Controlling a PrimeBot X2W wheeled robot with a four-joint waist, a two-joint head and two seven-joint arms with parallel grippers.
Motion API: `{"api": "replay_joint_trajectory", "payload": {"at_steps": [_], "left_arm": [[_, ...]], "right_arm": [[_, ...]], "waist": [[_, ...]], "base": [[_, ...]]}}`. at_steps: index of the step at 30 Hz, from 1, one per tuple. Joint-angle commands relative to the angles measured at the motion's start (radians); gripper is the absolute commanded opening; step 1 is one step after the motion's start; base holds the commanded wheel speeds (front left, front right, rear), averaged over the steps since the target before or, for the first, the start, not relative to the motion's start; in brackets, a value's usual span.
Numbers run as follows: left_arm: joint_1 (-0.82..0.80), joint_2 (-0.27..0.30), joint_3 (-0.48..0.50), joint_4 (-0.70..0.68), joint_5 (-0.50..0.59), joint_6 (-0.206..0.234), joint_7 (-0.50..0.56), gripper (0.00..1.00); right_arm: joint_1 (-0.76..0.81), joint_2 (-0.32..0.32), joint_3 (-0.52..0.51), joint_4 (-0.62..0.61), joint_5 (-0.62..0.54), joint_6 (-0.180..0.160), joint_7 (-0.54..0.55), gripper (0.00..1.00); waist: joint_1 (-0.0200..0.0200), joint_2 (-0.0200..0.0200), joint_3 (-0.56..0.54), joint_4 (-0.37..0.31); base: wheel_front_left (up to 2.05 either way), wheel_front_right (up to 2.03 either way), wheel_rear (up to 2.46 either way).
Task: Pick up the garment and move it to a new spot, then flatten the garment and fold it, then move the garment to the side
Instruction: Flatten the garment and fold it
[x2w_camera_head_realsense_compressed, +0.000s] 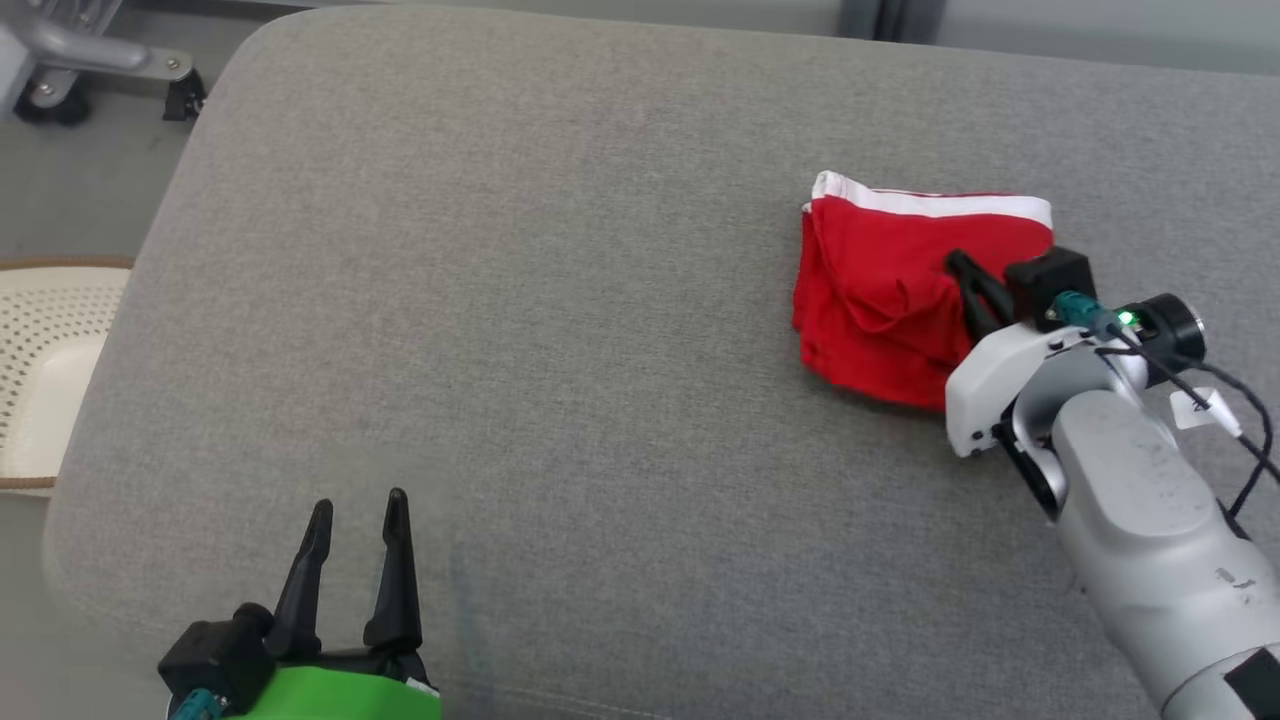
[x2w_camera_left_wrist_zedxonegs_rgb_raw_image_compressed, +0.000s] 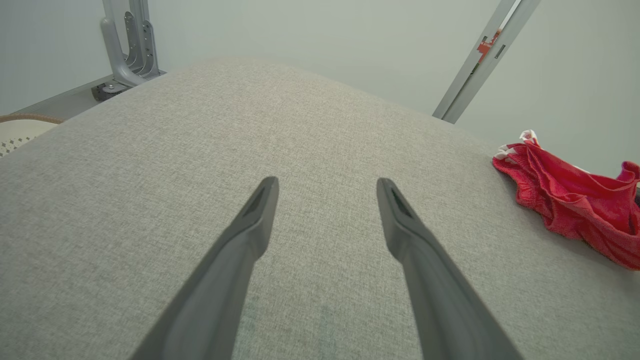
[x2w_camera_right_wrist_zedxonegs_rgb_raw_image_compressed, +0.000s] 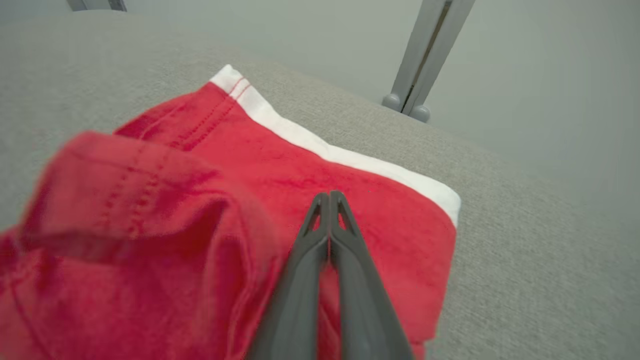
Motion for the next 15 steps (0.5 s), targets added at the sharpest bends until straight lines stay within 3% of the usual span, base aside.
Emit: {"api": "replay_joint_trajectory", "payload": {"at_steps": [1,9,15], "left_arm": [[0.014,0.002,0.007,0.001,-0.001,0.008,-0.003,1.00],[0.034,0.002,0.027,-0.026,0.015,0.016,-0.003,1.00],[0.048,0.002,0.037,-0.030,0.022,0.018,-0.003,1.00]], "right_arm": [[0.013,0.004,0.025,0.007,0.022,-0.002,-0.019,0.00],[0.088,0.031,0.245,-0.035,0.159,-0.002,-0.050,0.00],[0.115,0.058,0.337,-0.049,0.218,-0.002,-0.055,0.00]], "waist": [[0.0000,0.0000,0.001,0.025],[0.0000,0.0000,-0.037,-0.007],[0.0000,0.0000,-0.054,-0.037]], "base": [[0.00,0.00,0.00],[0.00,0.00,0.00],[0.00,0.00,0.00]]}}
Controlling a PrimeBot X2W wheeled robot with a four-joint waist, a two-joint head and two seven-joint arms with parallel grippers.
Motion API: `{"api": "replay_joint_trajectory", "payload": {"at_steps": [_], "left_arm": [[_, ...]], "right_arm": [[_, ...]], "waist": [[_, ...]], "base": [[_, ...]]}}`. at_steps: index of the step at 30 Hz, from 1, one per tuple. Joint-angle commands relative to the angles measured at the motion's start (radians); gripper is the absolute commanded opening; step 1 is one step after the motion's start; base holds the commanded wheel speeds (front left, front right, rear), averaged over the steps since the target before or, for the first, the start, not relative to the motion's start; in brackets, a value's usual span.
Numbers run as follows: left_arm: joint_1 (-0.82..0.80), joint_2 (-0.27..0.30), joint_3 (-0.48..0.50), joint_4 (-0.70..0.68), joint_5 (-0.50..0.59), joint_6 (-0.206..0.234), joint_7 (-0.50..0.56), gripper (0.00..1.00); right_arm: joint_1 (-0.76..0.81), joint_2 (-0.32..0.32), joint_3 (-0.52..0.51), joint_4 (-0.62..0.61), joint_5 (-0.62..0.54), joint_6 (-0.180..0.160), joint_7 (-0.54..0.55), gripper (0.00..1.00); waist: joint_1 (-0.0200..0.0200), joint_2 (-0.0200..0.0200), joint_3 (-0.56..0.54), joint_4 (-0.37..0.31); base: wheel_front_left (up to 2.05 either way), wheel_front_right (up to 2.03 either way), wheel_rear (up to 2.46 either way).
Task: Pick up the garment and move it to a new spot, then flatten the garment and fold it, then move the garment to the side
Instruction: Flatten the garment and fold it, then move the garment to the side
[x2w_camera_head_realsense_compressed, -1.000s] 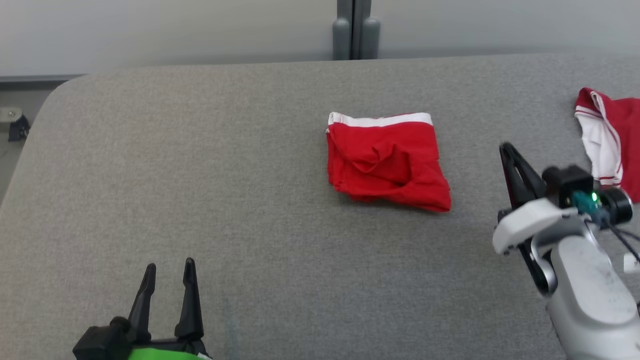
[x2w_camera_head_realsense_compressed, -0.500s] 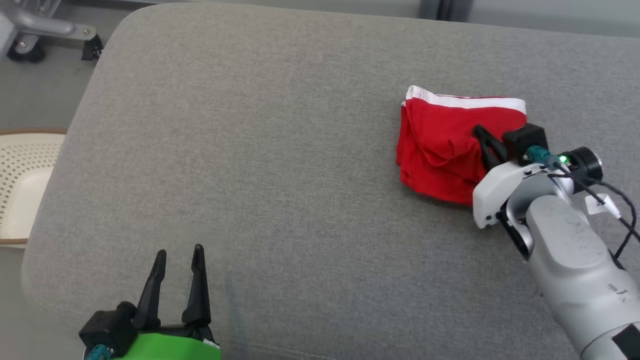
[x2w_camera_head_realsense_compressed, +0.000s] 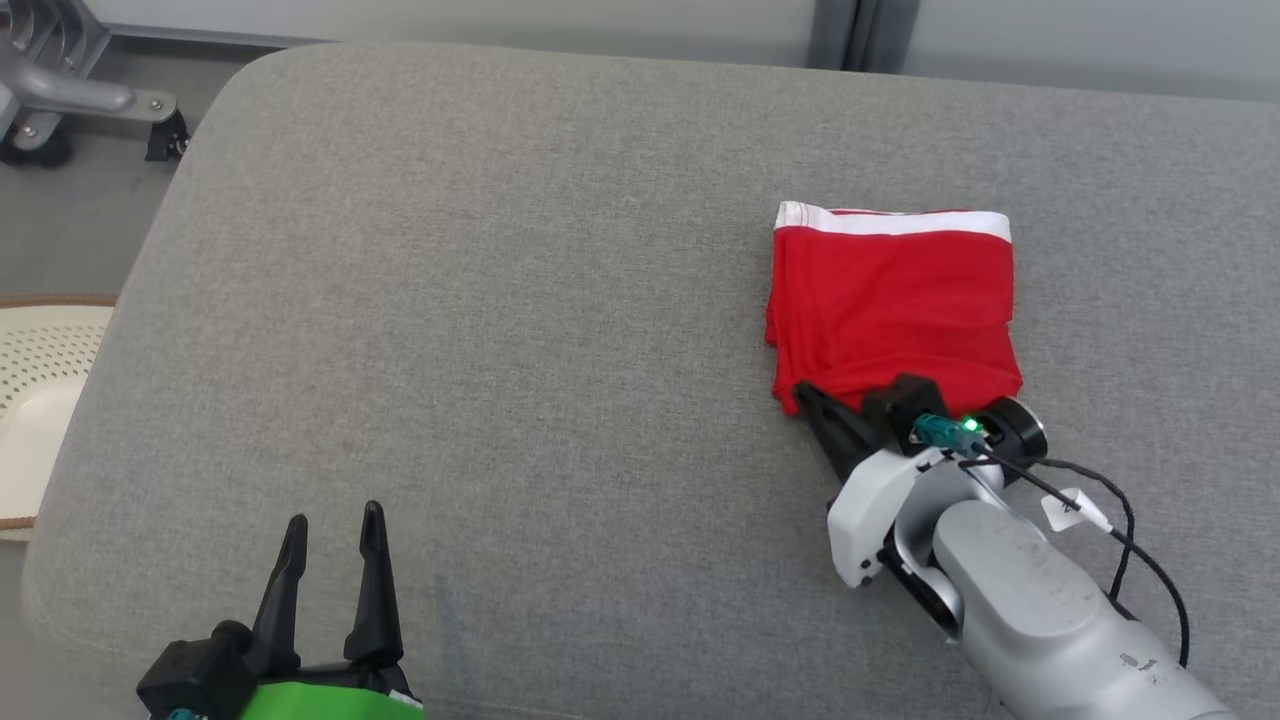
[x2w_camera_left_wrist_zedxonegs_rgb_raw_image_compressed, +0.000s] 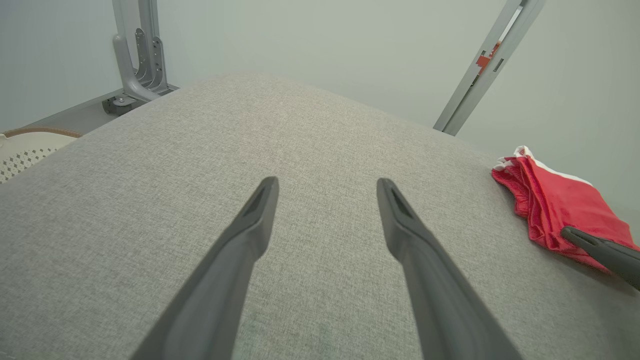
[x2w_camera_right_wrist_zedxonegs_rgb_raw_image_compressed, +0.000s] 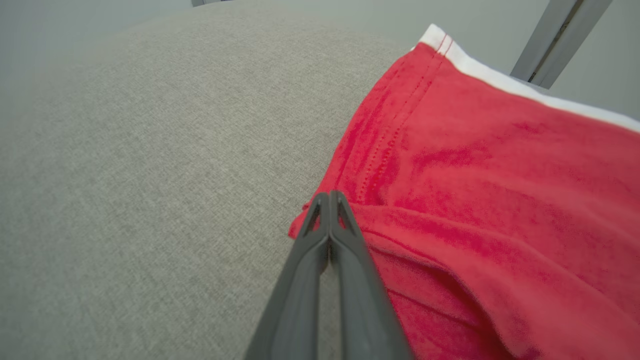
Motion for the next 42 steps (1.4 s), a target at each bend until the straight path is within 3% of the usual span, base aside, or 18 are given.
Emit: {"api": "replay_joint_trajectory", "payload": {"at_steps": [1,7,10,11,12,13,14,15,21,25,31,39,42], "left_arm": [[0.015,0.002,0.003,0.000,0.011,0.002,-0.003,1.00],[0.038,0.002,0.019,0.000,0.030,0.002,-0.003,1.00],[0.058,0.002,0.038,0.001,0.045,-0.002,-0.003,1.00],[0.063,0.002,0.046,0.001,0.051,-0.004,-0.003,1.00],[0.069,0.002,0.053,0.001,0.059,-0.007,-0.003,1.00],[0.076,0.002,0.057,0.002,0.066,-0.008,-0.003,1.00],[0.082,0.002,0.059,0.003,0.074,-0.010,-0.003,1.00],[0.089,0.002,0.064,0.004,0.081,-0.014,-0.003,1.00],[0.113,0.002,0.088,0.010,0.097,-0.023,-0.003,1.00],[0.131,0.003,0.094,0.016,0.108,-0.027,-0.003,1.00],[0.148,0.002,0.083,0.025,0.111,-0.031,-0.003,1.00],[0.152,0.002,0.072,0.026,0.100,-0.033,-0.003,1.00],[0.148,0.002,0.068,0.025,0.100,-0.034,-0.003,1.00]], "right_arm": [[0.017,0.010,0.012,0.006,0.013,-0.002,-0.008,0.00],[0.051,0.037,-0.025,-0.024,0.049,-0.002,-0.025,0.00],[0.088,0.031,-0.103,-0.104,0.043,-0.002,-0.025,0.00],[0.108,0.026,-0.130,-0.136,0.036,-0.002,-0.025,0.04],[0.138,0.020,-0.168,-0.177,0.025,-0.002,-0.025,0.22],[0.164,0.016,-0.205,-0.212,0.014,-0.002,-0.025,0.46],[0.196,0.012,-0.252,-0.255,0.001,-0.002,-0.025,0.87],[0.231,0.012,-0.295,-0.294,-0.011,-0.002,-0.025,1.00],[0.418,0.011,-0.526,-0.479,-0.098,-0.002,-0.025,1.00],[0.509,0.004,-0.610,-0.554,-0.131,-0.002,-0.025,1.00],[0.609,-0.025,-0.650,-0.591,-0.143,-0.002,-0.025,1.00],[0.660,0.004,-0.662,-0.562,-0.124,-0.002,-0.025,1.00],[0.629,0.032,-0.665,-0.518,-0.065,-0.002,-0.025,1.00]], "waist": [[0.0000,0.0000,-0.018,-0.017],[0.0000,0.0000,-0.076,-0.061],[0.0000,0.0000,-0.112,-0.095],[0.0000,0.0000,-0.123,-0.105],[0.0000,0.0000,-0.136,-0.117],[0.0000,0.0000,-0.144,-0.126],[0.0000,0.0000,-0.155,-0.136],[0.0000,0.0000,-0.166,-0.146],[0.0000,0.0000,-0.201,-0.182],[0.0000,0.0000,-0.209,-0.193],[0.0000,0.0000,-0.214,-0.187],[0.0000,0.0000,-0.215,-0.173],[0.0000,0.0000,-0.208,-0.169]], "base": [[0.00,0.00,0.00],[0.00,0.00,0.00],[0.00,0.00,0.00],[0.00,0.00,0.00],[0.00,0.00,0.00],[0.00,0.00,0.00],[0.00,0.00,0.00],[0.00,0.00,0.00],[0.00,0.00,0.00],[0.00,0.00,0.00],[0.00,0.00,0.00],[0.00,0.00,0.00],[0.00,0.00,0.00]]}}
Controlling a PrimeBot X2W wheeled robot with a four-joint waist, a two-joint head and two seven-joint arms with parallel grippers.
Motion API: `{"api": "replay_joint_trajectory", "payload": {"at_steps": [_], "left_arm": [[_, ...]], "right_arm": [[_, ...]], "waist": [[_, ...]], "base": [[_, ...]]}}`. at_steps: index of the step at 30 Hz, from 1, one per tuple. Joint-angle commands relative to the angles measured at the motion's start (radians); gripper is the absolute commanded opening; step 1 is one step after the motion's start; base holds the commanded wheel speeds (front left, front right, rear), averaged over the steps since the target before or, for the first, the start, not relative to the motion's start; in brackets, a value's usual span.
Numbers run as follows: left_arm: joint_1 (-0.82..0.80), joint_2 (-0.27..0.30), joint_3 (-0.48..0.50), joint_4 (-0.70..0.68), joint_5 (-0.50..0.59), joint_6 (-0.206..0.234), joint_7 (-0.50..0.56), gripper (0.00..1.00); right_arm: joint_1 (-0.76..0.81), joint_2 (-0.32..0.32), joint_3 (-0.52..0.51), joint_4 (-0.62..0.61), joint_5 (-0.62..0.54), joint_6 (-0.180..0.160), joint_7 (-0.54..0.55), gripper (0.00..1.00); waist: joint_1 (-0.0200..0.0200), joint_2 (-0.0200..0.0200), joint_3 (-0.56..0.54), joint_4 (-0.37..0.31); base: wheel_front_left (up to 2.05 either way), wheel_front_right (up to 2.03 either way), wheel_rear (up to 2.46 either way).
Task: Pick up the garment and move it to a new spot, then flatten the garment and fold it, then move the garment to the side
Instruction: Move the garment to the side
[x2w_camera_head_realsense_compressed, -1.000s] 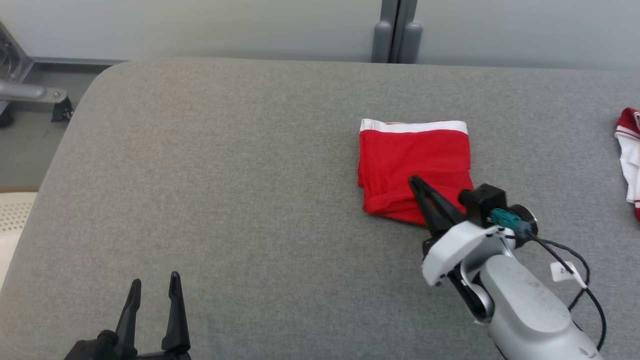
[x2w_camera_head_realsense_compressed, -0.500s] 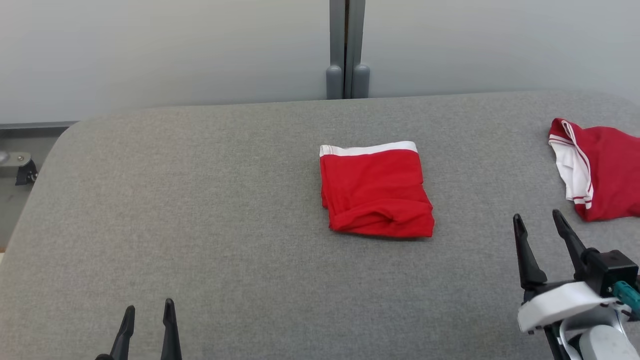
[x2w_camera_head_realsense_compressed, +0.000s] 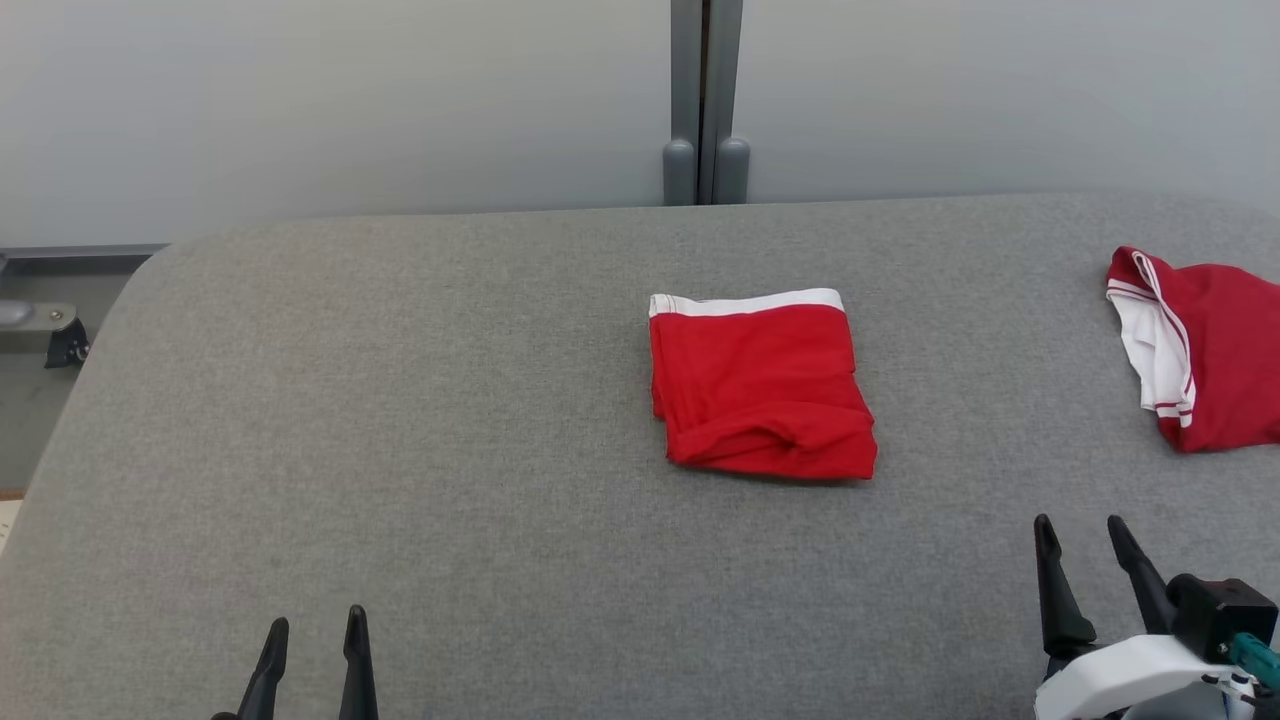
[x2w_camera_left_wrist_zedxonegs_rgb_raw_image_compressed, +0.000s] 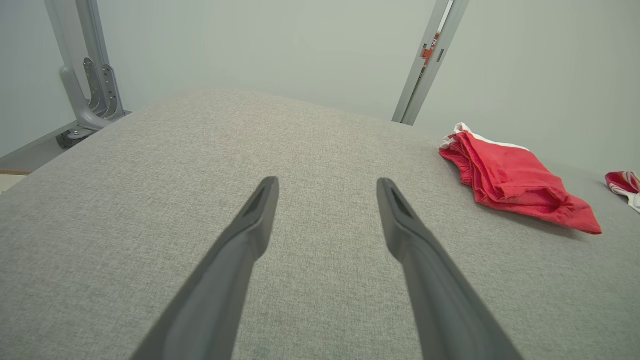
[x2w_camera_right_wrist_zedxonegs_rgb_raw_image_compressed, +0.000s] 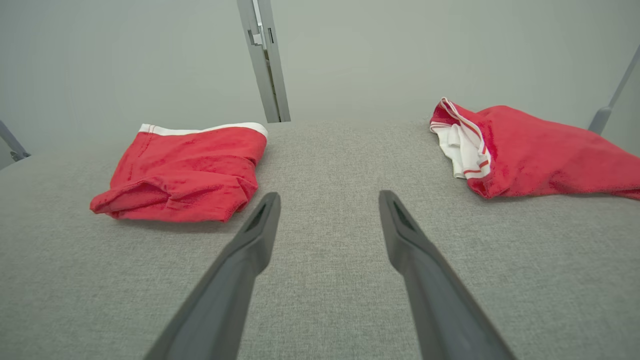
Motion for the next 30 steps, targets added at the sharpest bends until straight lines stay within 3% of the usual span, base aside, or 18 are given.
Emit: {"api": "replay_joint_trajectory", "payload": {"at_steps": [1,4,8,16,21,26,27,28,29,30], "left_arm": [[0.006,0.003,-0.001,0.000,-0.003,-0.003,-0.003,1.00],[-0.008,0.003,-0.010,0.003,0.000,-0.004,-0.003,1.00],[-0.062,0.002,-0.034,0.003,-0.007,-0.005,-0.003,1.00],[-0.181,0.002,-0.132,0.027,-0.038,-0.005,-0.003,1.00],[-0.218,0.003,-0.168,0.042,-0.058,-0.005,-0.003,1.00],[-0.232,0.002,-0.166,0.045,-0.072,-0.005,-0.003,1.00],[-0.235,0.002,-0.164,0.043,-0.074,-0.005,-0.003,1.00],[-0.237,0.002,-0.161,0.041,-0.076,-0.005,-0.003,1.00],[-0.238,0.002,-0.160,0.035,-0.079,-0.005,-0.003,1.00],[-0.235,0.002,-0.158,0.031,-0.082,-0.005,-0.003,1.00]], "right_arm": [[-0.036,0.001,-0.005,0.026,0.022,-0.002,-0.002,1.00],[-0.123,0.016,0.022,0.081,0.091,-0.001,0.027,1.00],[-0.314,0.013,0.039,0.118,0.211,-0.001,0.186,1.00],[-0.610,-0.002,0.040,0.284,0.202,-0.001,0.504,1.00],[-0.680,0.003,-0.010,0.422,0.153,-0.001,0.561,1.00],[-0.720,0.025,-0.043,0.512,0.172,-0.001,0.540,1.00],[-0.725,0.026,-0.046,0.521,0.176,-0.001,0.532,0.93],[-0.730,0.028,-0.048,0.528,0.179,-0.001,0.517,0.38],[-0.739,0.034,-0.048,0.533,0.190,-0.001,0.501,0.00],[-0.747,0.041,-0.040,0.529,0.201,-0.001,0.480,0.00]], "waist": [[0.0000,-0.0001,0.007,0.003],[0.0000,-0.0001,0.028,0.008],[0.0000,-0.0001,0.106,0.029],[0.0000,-0.0001,0.250,0.134],[0.0000,-0.0001,0.280,0.195],[0.0000,-0.0001,0.296,0.224],[0.0000,-0.0001,0.298,0.223],[0.0000,-0.0001,0.299,0.219],[0.0000,-0.0001,0.301,0.211],[0.0000,-0.0001,0.301,0.196]], "base": [[0.00,0.00,0.00],[0.00,0.00,0.00],[0.00,0.00,0.00],[0.00,0.00,0.00],[0.00,0.00,0.00],[0.00,0.00,0.00],[0.00,0.00,0.00],[0.00,0.00,0.00],[0.00,0.00,0.00],[0.00,0.00,0.00]]}}
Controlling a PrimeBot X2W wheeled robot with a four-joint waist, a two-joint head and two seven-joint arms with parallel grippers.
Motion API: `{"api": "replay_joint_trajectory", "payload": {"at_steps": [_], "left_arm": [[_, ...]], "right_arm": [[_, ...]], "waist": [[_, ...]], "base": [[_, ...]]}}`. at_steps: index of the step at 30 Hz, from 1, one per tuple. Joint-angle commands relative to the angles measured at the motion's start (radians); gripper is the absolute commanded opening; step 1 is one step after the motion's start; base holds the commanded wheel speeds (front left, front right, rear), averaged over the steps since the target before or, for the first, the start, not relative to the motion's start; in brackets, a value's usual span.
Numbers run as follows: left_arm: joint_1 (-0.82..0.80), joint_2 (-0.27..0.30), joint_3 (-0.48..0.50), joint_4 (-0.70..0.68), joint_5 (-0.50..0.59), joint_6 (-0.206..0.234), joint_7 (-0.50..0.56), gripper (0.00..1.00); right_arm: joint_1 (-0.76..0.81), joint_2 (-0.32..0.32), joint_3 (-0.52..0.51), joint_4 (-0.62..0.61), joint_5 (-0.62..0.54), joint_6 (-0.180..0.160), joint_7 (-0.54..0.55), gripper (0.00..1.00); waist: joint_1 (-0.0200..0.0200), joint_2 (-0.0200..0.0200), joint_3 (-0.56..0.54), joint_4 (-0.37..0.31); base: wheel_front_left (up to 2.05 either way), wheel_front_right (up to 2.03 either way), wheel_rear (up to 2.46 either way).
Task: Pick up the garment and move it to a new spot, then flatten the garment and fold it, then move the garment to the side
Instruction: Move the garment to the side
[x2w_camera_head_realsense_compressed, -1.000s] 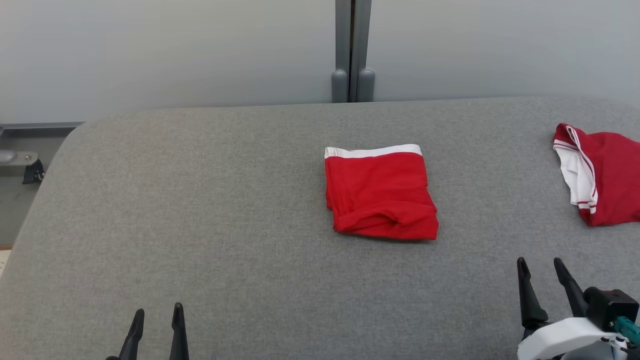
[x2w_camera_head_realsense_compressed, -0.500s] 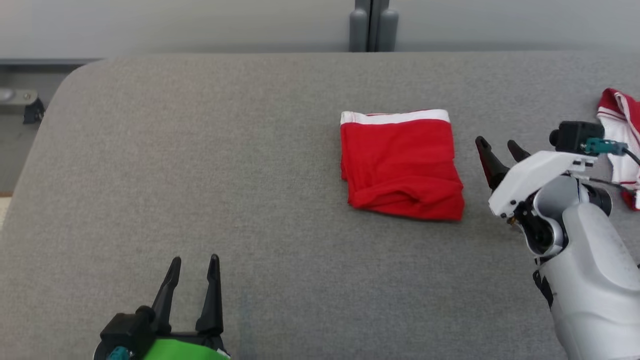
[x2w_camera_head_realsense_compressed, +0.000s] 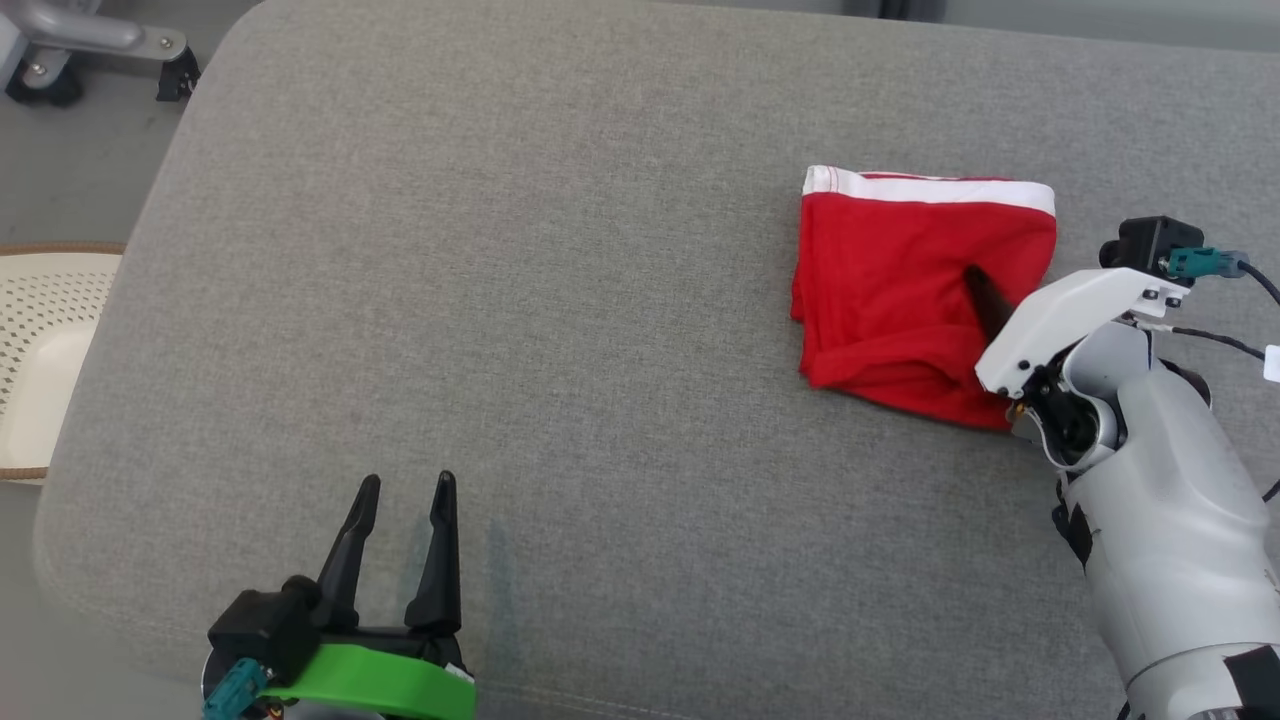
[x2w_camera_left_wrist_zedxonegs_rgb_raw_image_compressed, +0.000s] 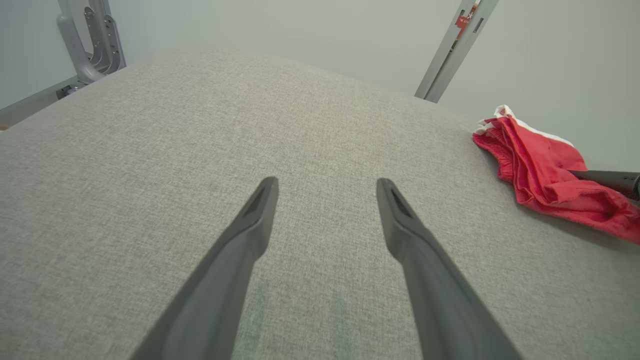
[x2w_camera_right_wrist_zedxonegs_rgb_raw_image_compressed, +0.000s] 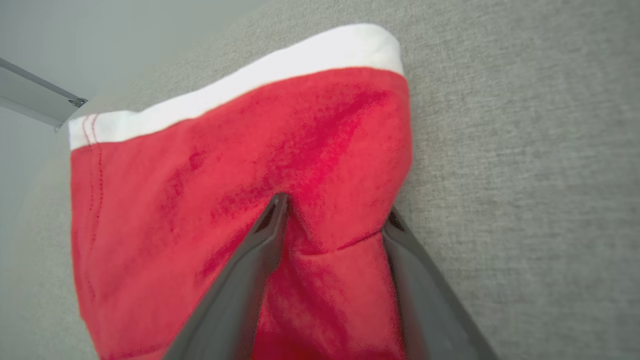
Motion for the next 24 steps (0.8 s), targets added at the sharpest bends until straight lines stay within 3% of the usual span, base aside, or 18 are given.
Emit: {"api": "replay_joint_trajectory", "payload": {"at_steps": [1,7,11,15,24], "left_arm": [[-0.012,0.002,0.007,-0.005,-0.009,-0.004,-0.003,1.00],[0.017,0.002,0.032,-0.023,0.013,-0.004,-0.003,1.00],[-0.002,0.003,0.042,-0.036,0.036,-0.004,-0.003,1.00],[-0.039,0.003,0.036,-0.053,0.063,-0.004,-0.003,1.00],[-0.108,0.015,-0.011,-0.057,0.087,-0.004,-0.003,1.00]], "right_arm": [[-0.011,0.007,0.014,-0.007,0.013,0.000,-0.028,0.00],[-0.012,-0.001,0.122,-0.118,0.074,0.000,-0.105,0.00],[0.000,-0.060,0.179,-0.237,0.120,0.000,-0.092,0.00],[-0.023,-0.132,0.167,-0.325,0.120,0.000,-0.043,0.00],[-0.102,-0.213,0.026,-0.344,0.024,0.000,0.058,0.00]], "waist": [[0.0000,-0.0001,0.013,-0.024],[0.0000,-0.0001,-0.004,-0.177],[0.0000,-0.0001,0.002,-0.294],[0.0000,-0.0001,0.039,-0.384],[0.0000,-0.0001,0.163,-0.432]], "base": [[0.00,0.00,0.00],[0.00,0.00,0.00],[0.00,0.00,0.00],[0.00,0.00,0.00],[0.00,0.00,0.00]]}}
